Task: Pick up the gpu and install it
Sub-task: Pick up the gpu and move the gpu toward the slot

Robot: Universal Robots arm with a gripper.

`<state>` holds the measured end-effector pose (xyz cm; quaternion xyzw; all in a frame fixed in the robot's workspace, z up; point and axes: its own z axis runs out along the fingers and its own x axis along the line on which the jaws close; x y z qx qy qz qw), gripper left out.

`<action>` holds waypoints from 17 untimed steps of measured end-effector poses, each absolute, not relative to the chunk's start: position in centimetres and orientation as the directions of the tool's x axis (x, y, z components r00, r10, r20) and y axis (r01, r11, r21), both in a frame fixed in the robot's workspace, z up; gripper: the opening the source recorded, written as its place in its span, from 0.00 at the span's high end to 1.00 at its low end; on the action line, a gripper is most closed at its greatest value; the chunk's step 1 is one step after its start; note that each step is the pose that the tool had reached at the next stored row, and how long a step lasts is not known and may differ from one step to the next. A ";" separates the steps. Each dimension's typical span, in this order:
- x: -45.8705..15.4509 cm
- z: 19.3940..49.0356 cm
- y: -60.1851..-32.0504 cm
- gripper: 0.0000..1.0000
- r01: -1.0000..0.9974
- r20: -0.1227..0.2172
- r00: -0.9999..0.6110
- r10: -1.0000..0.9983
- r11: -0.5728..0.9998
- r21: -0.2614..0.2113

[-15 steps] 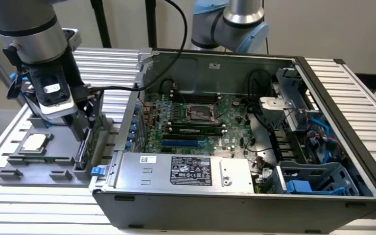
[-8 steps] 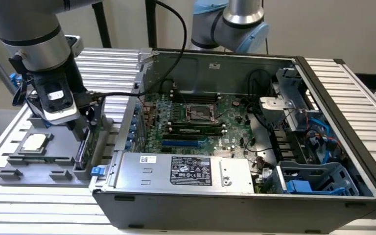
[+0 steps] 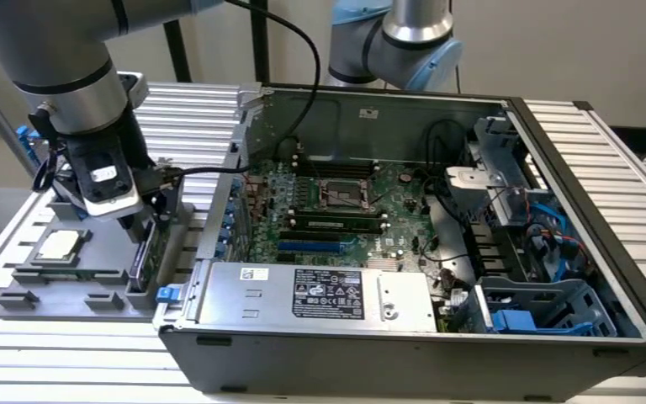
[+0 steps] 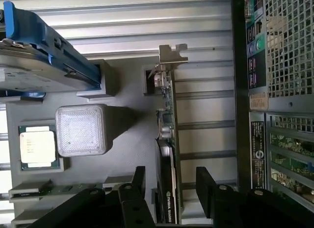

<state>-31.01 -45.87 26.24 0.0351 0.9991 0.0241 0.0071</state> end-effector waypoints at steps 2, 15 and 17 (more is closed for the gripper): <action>-31.0 25.9 -45.7 0.00 0.070 -0.012 -0.997 0.070 0.996 0.049; -31.0 24.2 -45.4 0.00 0.070 -0.012 -0.997 0.070 0.996 0.048; -31.0 24.2 -45.4 0.00 0.070 -0.012 -0.997 0.070 0.996 0.049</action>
